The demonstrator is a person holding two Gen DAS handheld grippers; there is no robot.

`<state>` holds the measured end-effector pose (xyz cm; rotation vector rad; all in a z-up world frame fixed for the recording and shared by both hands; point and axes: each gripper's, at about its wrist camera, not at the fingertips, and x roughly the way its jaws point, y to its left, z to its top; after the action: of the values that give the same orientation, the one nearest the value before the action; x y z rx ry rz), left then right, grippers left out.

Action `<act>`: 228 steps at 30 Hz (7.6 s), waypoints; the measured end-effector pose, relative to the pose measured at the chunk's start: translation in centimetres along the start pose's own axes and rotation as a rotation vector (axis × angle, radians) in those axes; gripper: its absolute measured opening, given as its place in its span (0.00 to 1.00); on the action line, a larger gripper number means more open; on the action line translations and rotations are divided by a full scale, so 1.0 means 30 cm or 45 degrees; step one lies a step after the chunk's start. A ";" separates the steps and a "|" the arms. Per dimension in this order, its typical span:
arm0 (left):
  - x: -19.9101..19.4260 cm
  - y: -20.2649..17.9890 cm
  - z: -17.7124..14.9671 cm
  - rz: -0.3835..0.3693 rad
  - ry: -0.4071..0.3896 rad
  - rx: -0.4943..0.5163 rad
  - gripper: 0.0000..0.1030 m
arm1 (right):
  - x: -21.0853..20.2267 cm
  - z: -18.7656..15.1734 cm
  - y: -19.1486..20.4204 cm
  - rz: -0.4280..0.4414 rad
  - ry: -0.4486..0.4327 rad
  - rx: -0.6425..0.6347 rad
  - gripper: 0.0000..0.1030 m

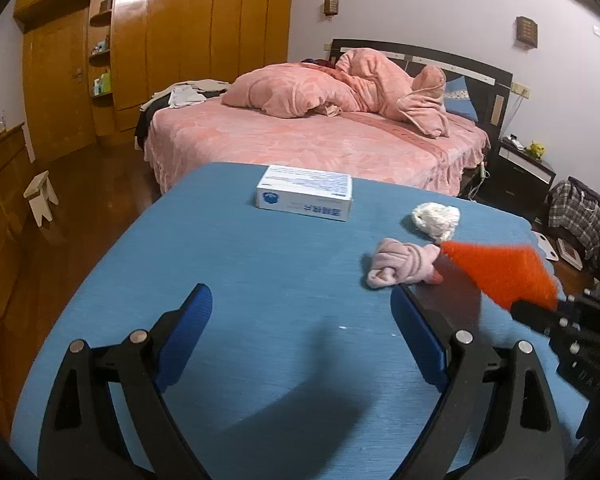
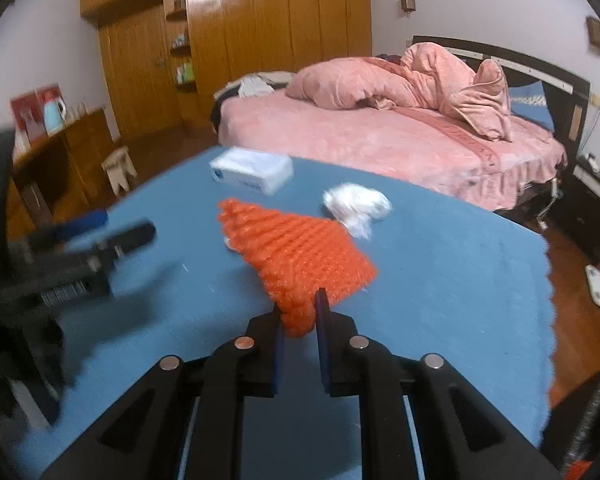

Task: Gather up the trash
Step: 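Lift the orange net with the right gripper while the left gripper approaches the pink cloth, then grasp the pink knotted cloth with the left gripper, then carry the pink cloth and orange net over the trash bin, then open both grippers over the bin to drop the cloth and net, then move both open grippers back over the table toward the box and tissue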

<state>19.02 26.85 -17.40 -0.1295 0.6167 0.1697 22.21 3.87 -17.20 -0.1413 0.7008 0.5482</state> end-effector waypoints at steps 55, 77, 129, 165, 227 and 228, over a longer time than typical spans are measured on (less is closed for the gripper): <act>0.175 -0.209 0.056 -0.120 0.099 0.079 0.86 | 0.042 0.032 -0.252 -0.006 0.043 0.292 0.11; 0.273 -0.291 0.076 -0.199 0.229 0.104 0.40 | 0.024 0.003 -0.287 -0.017 0.023 0.324 0.11; -0.584 -0.815 0.063 -0.433 -0.131 0.257 0.40 | -0.858 -0.171 -0.475 -0.270 -0.360 0.417 0.11; -0.643 -1.274 -0.102 -0.708 -0.111 0.487 0.41 | -1.072 -0.473 -0.757 -0.520 -0.304 0.582 0.11; -0.512 -0.532 0.149 -0.237 -0.192 0.185 0.89 | -0.652 -0.077 -0.435 -0.414 -0.295 0.372 0.94; -0.496 -0.498 0.158 -0.220 -0.194 0.173 0.89 | -0.626 -0.060 -0.415 -0.404 -0.294 0.358 0.94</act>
<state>12.68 11.26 -3.82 -0.0374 0.4611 -0.0293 15.86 -15.36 -7.13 0.0733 0.5105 0.1544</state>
